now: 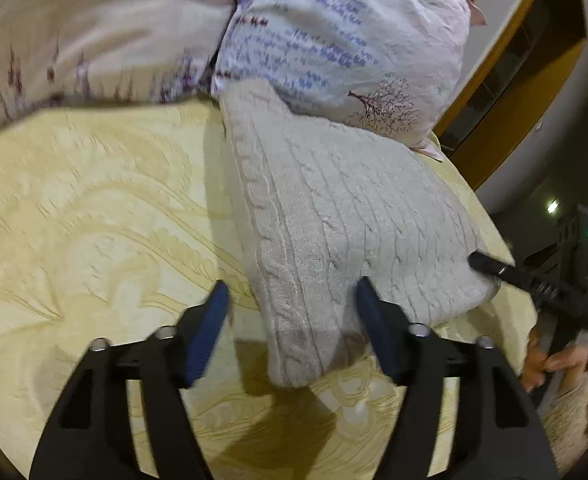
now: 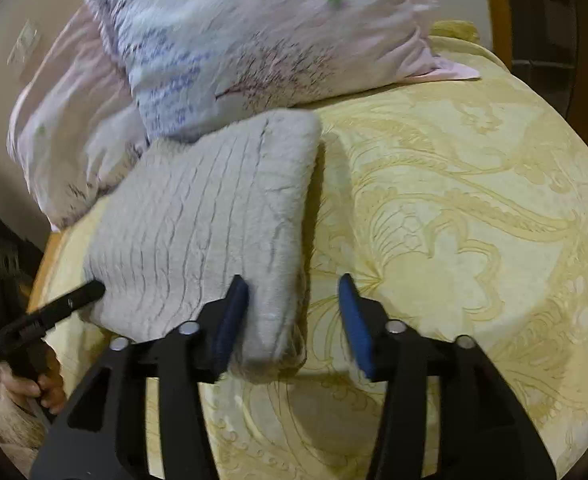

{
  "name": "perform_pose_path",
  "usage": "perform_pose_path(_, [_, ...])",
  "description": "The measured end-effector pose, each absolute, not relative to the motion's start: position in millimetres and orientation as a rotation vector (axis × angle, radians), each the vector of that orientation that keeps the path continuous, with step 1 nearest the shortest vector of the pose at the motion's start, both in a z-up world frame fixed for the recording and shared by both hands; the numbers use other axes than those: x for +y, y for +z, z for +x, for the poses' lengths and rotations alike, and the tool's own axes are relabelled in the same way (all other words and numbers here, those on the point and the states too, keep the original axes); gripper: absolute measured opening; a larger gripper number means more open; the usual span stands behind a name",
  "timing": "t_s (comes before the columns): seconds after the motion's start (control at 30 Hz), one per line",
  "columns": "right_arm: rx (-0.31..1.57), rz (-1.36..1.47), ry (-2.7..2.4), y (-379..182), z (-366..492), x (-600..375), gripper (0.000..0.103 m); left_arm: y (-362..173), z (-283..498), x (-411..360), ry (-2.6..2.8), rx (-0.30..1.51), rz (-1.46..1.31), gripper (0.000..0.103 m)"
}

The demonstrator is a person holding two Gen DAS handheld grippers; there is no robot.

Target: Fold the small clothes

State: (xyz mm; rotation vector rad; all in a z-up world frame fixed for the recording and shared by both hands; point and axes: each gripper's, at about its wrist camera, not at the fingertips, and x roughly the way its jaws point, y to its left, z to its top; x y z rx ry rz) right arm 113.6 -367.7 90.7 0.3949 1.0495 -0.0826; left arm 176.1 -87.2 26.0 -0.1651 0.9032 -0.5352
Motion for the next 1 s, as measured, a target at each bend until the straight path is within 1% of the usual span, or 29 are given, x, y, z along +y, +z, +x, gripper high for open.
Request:
perform_pose_path(0.03, [1.037, 0.419, -0.082, 94, 113, -372, 0.06, 30, 174, -87, -0.533, 0.888, -0.147, 0.074])
perform_pose_path(0.1, [1.016, 0.466, -0.08, 100, 115, -379, 0.068, 36, 173, -86, -0.536, 0.873, -0.135, 0.082])
perform_pose_path(0.27, [1.003, 0.555, -0.057, 104, 129, -394, 0.078, 46, 181, -85, -0.531, 0.859, -0.128, 0.089])
perform_pose_path(0.37, [1.017, 0.642, -0.044, 95, 142, -406, 0.079, 49, 193, -86, -0.514, 0.856, -0.113, 0.091])
perform_pose_path(0.57, [1.063, 0.768, -0.042, 66, 168, -423, 0.079, 42, 221, -89, -0.514, 0.902, -0.118, 0.091])
perform_pose_path(0.73, [1.085, 0.793, -0.012, 52, 180, -421, 0.08, 29, 250, -88, -0.592, 0.986, -0.252, 0.091])
perform_pose_path(0.83, [1.093, 0.785, 0.022, 50, 185, -417, 0.079, 20, 266, -85, -0.638, 1.032, -0.37, 0.09])
perform_pose_path(0.9, [1.112, 0.792, 0.065, 46, 188, -411, 0.07, 13, 275, -85, -0.665, 1.056, -0.43, 0.083])
perform_pose_path(0.97, [1.121, 0.772, 0.089, 45, 191, -404, 0.066, 9, 279, -84, -0.685, 1.061, -0.476, 0.08])
perform_pose_path(1.0, [1.128, 0.775, 0.107, 43, 192, -402, 0.059, 8, 280, -84, -0.687, 1.055, -0.493, 0.078])
